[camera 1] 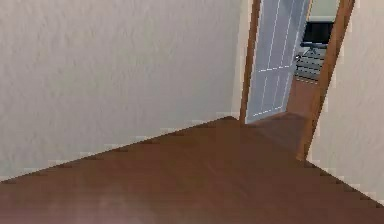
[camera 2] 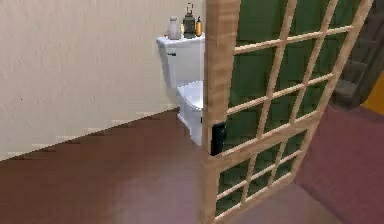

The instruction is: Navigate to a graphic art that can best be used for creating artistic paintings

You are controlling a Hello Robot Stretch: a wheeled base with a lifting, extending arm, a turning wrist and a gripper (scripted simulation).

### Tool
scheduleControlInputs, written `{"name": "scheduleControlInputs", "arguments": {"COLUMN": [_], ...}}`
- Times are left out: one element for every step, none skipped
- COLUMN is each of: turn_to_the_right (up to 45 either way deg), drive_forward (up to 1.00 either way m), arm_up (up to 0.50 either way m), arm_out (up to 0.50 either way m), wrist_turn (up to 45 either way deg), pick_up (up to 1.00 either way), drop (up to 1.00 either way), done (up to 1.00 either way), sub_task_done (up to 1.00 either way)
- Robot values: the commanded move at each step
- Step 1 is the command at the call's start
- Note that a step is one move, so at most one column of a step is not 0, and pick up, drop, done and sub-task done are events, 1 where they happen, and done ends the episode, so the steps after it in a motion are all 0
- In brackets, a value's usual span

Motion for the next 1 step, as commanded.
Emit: {"name": "scheduleControlInputs", "arguments": {"turn_to_the_right": [-45.0], "drive_forward": [0.0], "arm_up": [0.0], "arm_out": [0.0], "wrist_turn": [0.0], "pick_up": [0.0], "drop": [0.0], "done": [0.0], "sub_task_done": [0.0]}}
